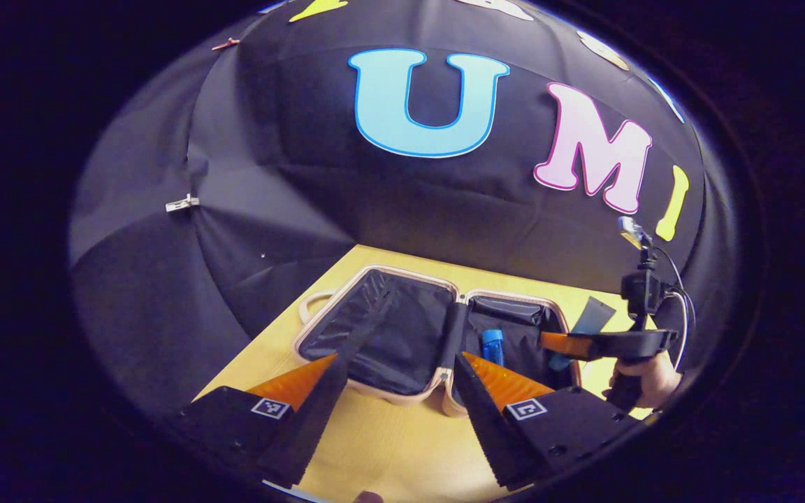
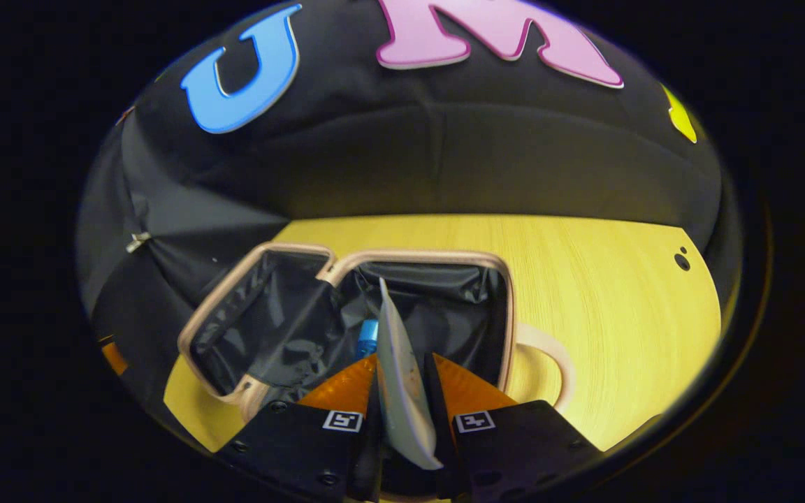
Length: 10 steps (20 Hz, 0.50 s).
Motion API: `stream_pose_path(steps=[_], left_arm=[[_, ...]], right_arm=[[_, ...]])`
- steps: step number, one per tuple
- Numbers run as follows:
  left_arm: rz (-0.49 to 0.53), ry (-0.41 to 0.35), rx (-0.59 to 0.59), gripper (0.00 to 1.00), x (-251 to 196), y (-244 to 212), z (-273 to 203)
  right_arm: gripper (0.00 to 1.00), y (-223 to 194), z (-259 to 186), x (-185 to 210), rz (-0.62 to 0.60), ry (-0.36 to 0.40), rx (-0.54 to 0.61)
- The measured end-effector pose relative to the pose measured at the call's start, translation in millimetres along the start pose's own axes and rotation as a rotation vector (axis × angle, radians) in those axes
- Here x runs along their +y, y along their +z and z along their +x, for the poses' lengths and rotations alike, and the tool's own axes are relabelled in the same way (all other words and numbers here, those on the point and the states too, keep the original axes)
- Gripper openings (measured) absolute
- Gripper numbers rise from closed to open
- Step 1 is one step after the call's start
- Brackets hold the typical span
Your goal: First open the suitcase, pack the skin care products into it, and then close the suitcase.
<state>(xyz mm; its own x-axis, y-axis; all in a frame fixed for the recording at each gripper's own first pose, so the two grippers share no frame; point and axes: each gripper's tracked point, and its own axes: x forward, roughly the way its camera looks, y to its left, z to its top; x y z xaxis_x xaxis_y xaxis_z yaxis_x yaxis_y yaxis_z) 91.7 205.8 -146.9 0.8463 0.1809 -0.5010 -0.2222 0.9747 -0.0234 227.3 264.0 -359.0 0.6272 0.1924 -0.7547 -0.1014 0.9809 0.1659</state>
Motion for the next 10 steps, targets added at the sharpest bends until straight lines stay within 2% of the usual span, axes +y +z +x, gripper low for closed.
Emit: stream_pose_path(steps=[2, 3, 4, 5, 6, 7, 8, 10], left_arm=[[0.04, 0.026, 0.011, 0.96, 11.6, -13.2, -12.9], [0.066, 0.036, 0.017, 0.96, 16.5, -19.7, -16.2], [0.09, 0.041, 0.027, 0.96, 20.4, -23.4, -19.3], [0.105, 0.046, 0.032, 0.96, 24.5, -25.7, -21.6], [0.107, 0.038, 0.03, 0.96, 24.2, -25.0, -23.8], [0.101, 0.029, 0.028, 0.96, 24.0, -24.8, -25.7], [0.093, 0.019, 0.029, 0.96, 23.5, -24.8, -26.6], [0.078, 0.011, 0.024, 0.96, 25.4, -25.0, -25.1]], right_arm=[[0.33, -14.8, 14.7, -0.4, -0.021, -0.025, 0.05], [0.26, -22.3, 18.9, -1.1, -0.026, -0.044, 0.074], [0.41, -30.4, 21.5, -3.2, -0.026, -0.064, 0.106], [0.41, -37.9, 23.5, -4.4, -0.014, -0.084, 0.134], [0.27, -42.5, 24.2, -6.5, -0.003, -0.104, 0.157], [0.36, -40.7, 22.3, -7.9, -0.001, -0.111, 0.148], [0.33, -30.9, 20.1, -9.8, -0.014, -0.121, 0.112], [0.43, -16.7, 15.5, -13.1, -0.035, -0.133, 0.06]])
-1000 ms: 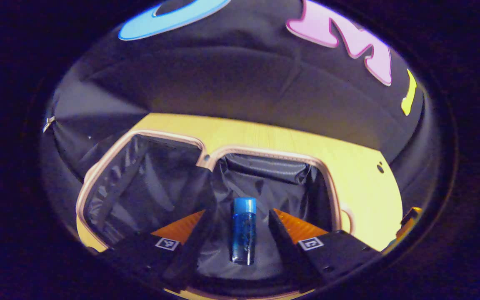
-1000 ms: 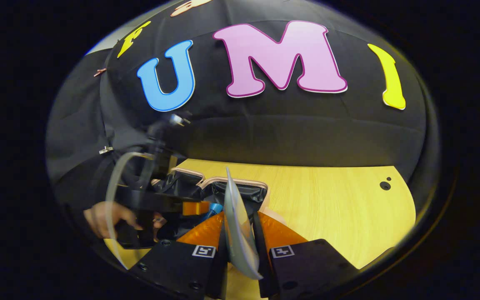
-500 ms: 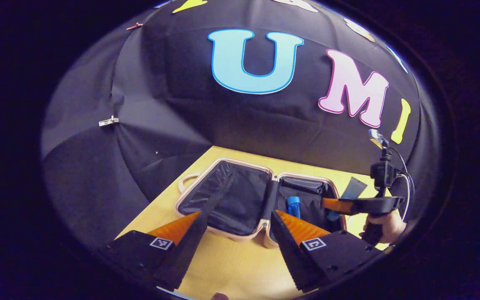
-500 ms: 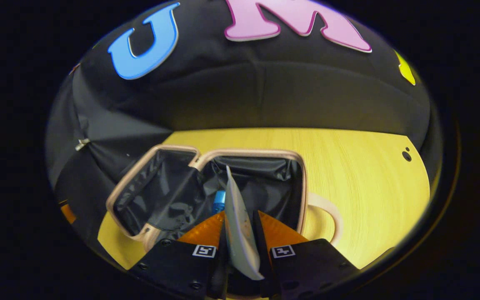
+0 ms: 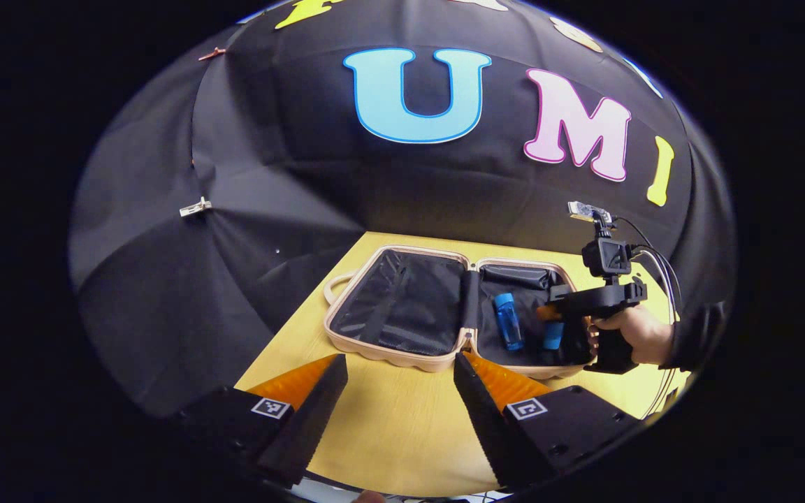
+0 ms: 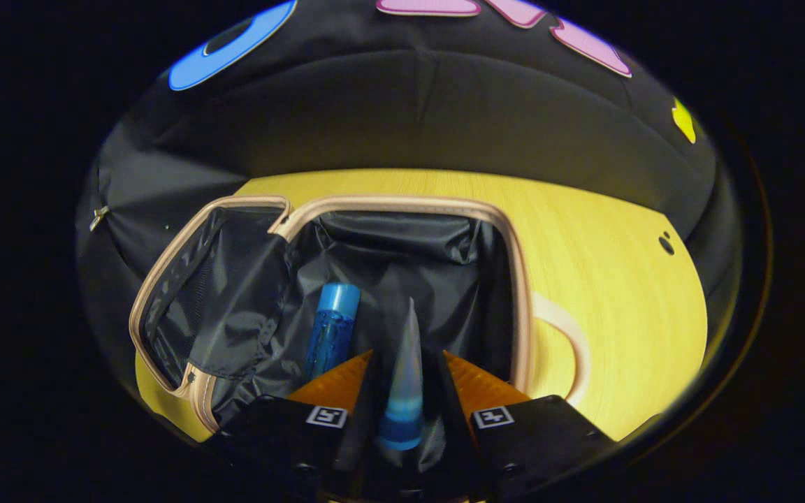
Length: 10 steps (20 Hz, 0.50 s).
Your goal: First open the suitcase, pack the skin care products into it, and then close the suitcase.
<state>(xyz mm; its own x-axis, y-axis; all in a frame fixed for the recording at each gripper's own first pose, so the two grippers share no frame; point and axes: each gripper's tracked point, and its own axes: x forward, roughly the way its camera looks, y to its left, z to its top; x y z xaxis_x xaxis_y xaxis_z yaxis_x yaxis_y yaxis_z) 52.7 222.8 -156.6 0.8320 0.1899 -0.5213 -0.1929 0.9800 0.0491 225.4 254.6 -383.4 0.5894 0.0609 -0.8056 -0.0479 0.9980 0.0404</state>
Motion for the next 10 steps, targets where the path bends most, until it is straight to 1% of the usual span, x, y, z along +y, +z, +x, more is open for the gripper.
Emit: stream_pose_path(steps=[1, 2, 3, 4, 6, 10], left_arm=[[-0.007, 0.004, -0.008, 0.96, 1.3, 1.6, 2.7], [-0.014, 0.024, -0.013, 0.96, 6.2, 3.0, 6.9], [-0.027, 0.037, -0.019, 0.96, 11.4, 4.3, 13.8], [-0.043, 0.046, -0.023, 0.96, 15.2, 6.3, 21.8], [-0.08, 0.06, -0.024, 0.96, 28.0, 10.0, 43.8], [-0.219, 0.103, -0.033, 0.96, 76.5, 26.6, 107.6]], right_arm=[[0.51, 5.7, -9.1, -0.4, 0.003, -0.001, -0.023], [0.7, 11.5, -17.6, -1.6, 0.01, -0.002, -0.047], [0.75, 19.2, -29.4, -1.6, 0.016, 0.011, -0.081], [0.92, 26.1, -40.7, -0.6, 0.021, 0.028, -0.116], [0.98, 34.2, -68.7, -2.7, 0.031, 0.055, -0.184], [0.97, 40.9, -125.5, -14.0, 0.054, 0.09, -0.309]])
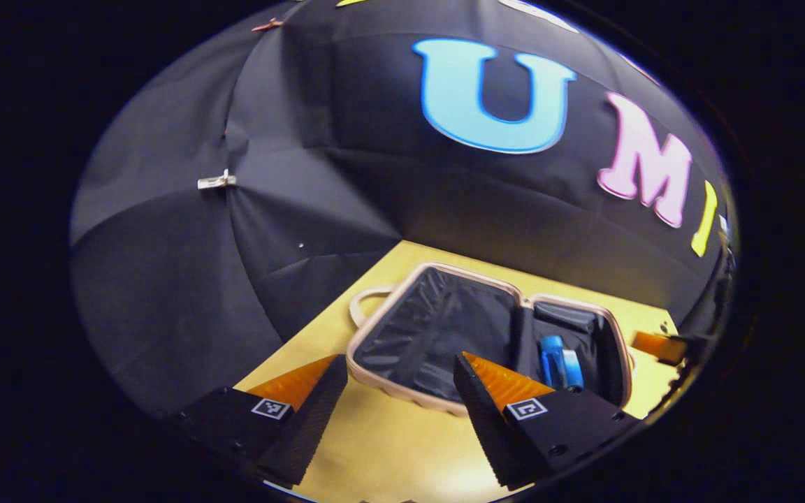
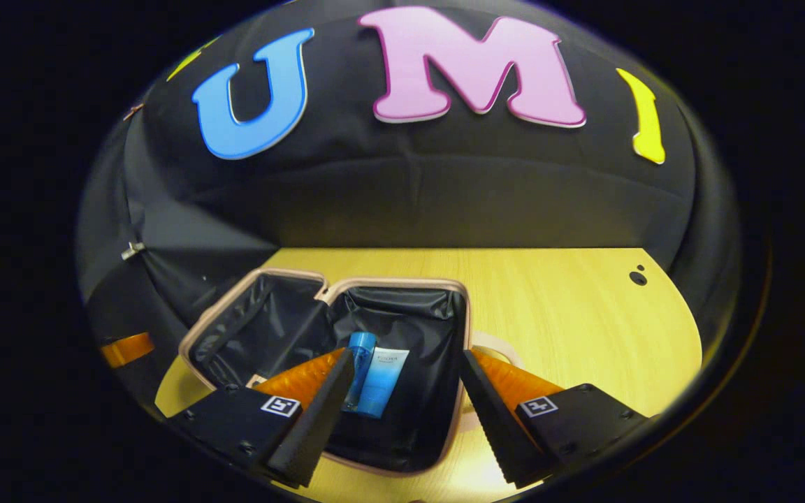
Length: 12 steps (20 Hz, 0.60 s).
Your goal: First open the suitcase, pack the skin care products into it, and then close the suitcase.
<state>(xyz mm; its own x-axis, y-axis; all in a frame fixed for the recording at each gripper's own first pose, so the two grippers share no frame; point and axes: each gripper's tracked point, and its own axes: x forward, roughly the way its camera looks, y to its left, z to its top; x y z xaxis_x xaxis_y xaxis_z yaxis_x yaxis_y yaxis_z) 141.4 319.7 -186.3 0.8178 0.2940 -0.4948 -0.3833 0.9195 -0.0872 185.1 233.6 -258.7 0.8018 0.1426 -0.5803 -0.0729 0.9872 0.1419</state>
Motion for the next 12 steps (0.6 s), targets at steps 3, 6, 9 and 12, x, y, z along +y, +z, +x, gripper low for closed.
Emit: stream_pose_path(steps=[3, 6, 9, 12], left_arm=[[-0.092, 0.054, 0.014, 0.96, 35.6, 14.0, 57.3], [-0.282, 0.077, 0.045, 0.9, 58.1, 19.1, 110.8], [-0.457, 0.027, 0.108, 0.83, 63.4, 13.3, 154.7], [-0.51, 0.003, 0.169, 0.8, 70.6, 2.4, 192.4]], right_arm=[[0.97, 1.3, -33.3, -9.7, -0.071, 0.023, -0.038], [0.97, -14.2, -73.0, -10.0, -0.141, 0.074, -0.028], [0.97, -41.6, -111.3, -14.6, -0.181, 0.096, -0.009], [0.97, -80.5, -124.6, -28.0, -0.24, 0.098, 0.044]])
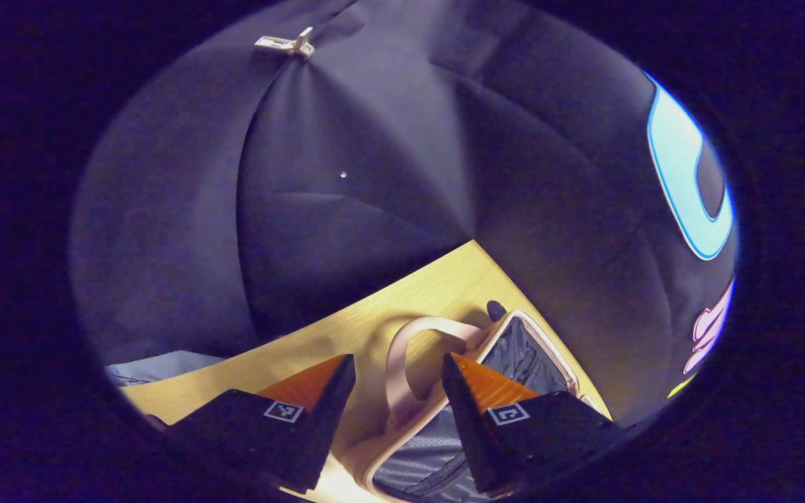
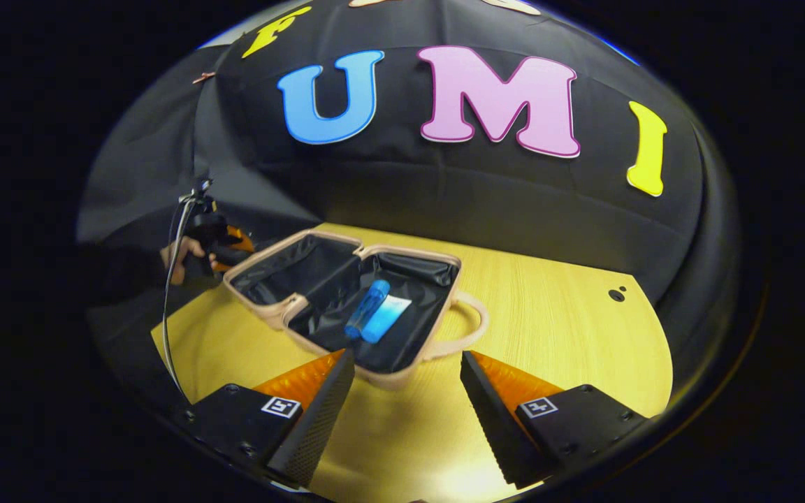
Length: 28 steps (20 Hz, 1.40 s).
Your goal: First open the suitcase, pack the skin care products into it, and then close the suitcase.
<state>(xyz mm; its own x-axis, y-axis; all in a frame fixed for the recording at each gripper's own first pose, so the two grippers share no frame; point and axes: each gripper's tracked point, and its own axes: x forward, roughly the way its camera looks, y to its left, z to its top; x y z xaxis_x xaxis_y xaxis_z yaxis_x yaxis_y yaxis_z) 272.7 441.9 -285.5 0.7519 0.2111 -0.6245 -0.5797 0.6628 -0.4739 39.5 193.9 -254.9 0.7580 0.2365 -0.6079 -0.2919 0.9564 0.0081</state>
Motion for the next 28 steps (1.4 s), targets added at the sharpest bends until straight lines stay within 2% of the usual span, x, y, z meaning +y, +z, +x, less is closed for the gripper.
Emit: stream_pose_path(steps=[1, 4, 5, 6, 7, 9, 10, 12, 14, 16, 21, 25, 28], left_arm=[[-0.013, -0.017, 0.018, 0.8, -2.5, 0.1, 6.0], [-0.051, -0.07, 0.121, 0.7, 2.2, -5.8, 23.7], [-0.073, -0.088, 0.154, 0.67, 2.6, -8.7, 23.2], [-0.085, -0.1, 0.168, 0.65, 5.1, -8.5, 26.3], [-0.084, -0.091, 0.168, 0.6, 10.7, -7.3, 26.0], [-0.078, -0.088, 0.166, 0.26, 11.0, -7.6, 21.8], [-0.064, -0.089, 0.161, 0.21, 8.6, -3.9, 19.3], [0.028, -0.07, 0.141, 0.15, 2.8, -0.1, 11.6], [0.149, -0.059, 0.084, 0.1, -7.5, 14.3, -4.0], [0.249, -0.081, 0.018, 0.06, -29.7, 34.3, -32.6], [0.452, -0.165, -0.101, 0.06, -105.4, 56.7, -128.0], [0.559, -0.269, -0.167, 0.06, -178.6, 45.2, -214.7], [0.618, -0.314, -0.196, 0.06, -219.3, 3.8, -263.2]], right_arm=[[0.97, -18.2, -2.5, -1.5, -0.02, 0.005, 0.042], [0.97, -40.7, -1.8, -9.0, -0.006, -0.004, 0.098], [0.92, -43.4, -3.7, -14.2, 0.008, -0.016, 0.099], [0.97, -44.7, -5.0, -18.1, 0.02, -0.029, 0.101], [0.97, -45.7, -4.8, -20.8, 0.029, -0.037, 0.1], [0.97, -48.3, -5.3, -25.4, 0.027, -0.049, 0.103], [0.97, -49.0, -4.8, -27.5, 0.024, -0.052, 0.104], [0.97, -46.9, -4.7, -32.6, 0.023, -0.055, 0.098], [0.97, -41.4, -6.1, -36.0, 0.032, -0.057, 0.091], [0.97, -33.0, -8.3, -37.9, 0.048, -0.055, 0.074], [0.97, 1.2, -18.8, -64.6, 0.074, -0.081, 0.007], [0.97, 22.0, -34.2, -103.1, 0.1, -0.105, -0.029], [0.97, 30.7, -52.7, -134.1, 0.125, -0.136, -0.058]])
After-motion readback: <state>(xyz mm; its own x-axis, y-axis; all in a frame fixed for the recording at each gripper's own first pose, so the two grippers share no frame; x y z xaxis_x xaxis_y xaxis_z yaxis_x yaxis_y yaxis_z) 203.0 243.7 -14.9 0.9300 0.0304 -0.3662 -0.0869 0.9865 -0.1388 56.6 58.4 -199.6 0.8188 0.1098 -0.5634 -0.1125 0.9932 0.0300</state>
